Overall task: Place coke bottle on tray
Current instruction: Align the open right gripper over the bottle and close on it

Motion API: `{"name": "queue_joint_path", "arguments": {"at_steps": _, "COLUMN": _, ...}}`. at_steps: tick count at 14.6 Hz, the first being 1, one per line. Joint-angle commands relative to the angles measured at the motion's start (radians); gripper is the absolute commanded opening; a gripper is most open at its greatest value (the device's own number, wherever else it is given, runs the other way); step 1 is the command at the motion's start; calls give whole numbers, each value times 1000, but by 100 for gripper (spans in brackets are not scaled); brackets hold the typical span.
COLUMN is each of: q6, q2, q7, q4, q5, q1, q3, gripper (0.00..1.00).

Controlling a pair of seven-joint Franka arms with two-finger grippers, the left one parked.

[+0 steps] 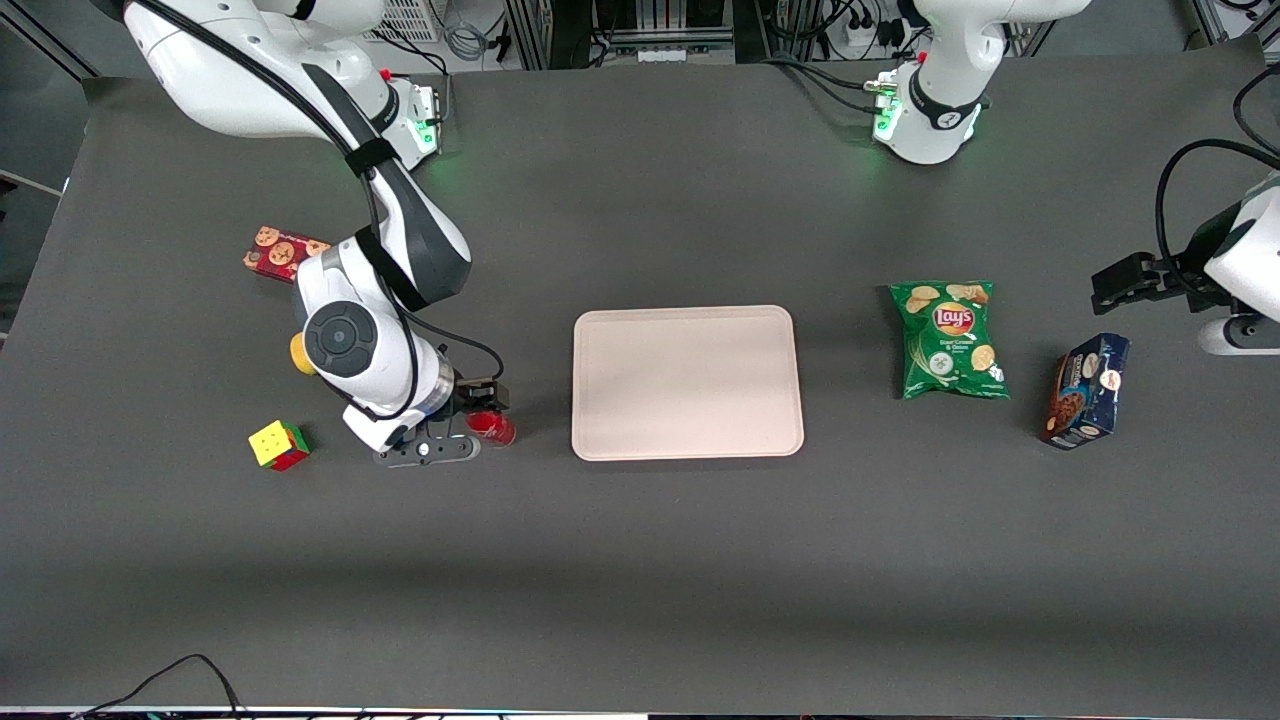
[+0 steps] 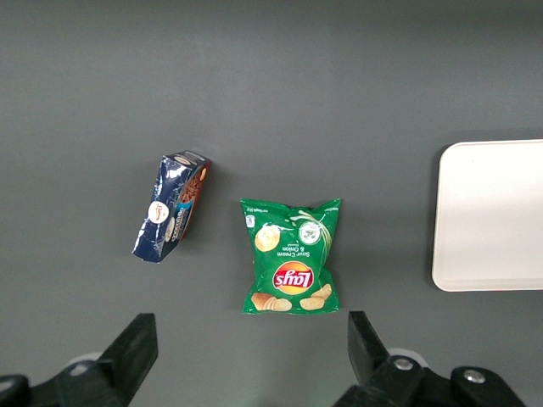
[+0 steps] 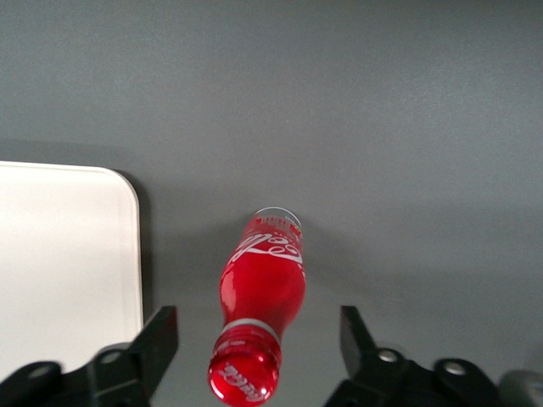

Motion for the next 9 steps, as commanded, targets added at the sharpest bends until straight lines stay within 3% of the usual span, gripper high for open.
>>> {"name": "queue_joint_path", "arguments": {"at_steps": 1, "q6": 15, "q2": -40, "q7": 30, "q4": -41, "q5": -20, "q1": -1, "q3": 6, "gripper": 67}}
{"name": "queue_joint_path", "arguments": {"at_steps": 3, "q6": 16, "q2": -38, "q7": 32, "q4": -42, "q5": -20, "q1": -1, "q3": 6, "gripper": 58}}
{"name": "queue_joint_path", "arguments": {"at_steps": 8, "q6": 28, "q2": -30, "q7": 32, "q4": -44, "q5": -18, "q1": 0, "q3": 7, "gripper": 56}}
{"name": "queue_joint_path", "arguments": {"at_steps": 9, "q6": 27, "q2": -30, "q7": 32, "q4": -44, "q5": -18, "q1": 0, "q3": 7, "gripper": 48}}
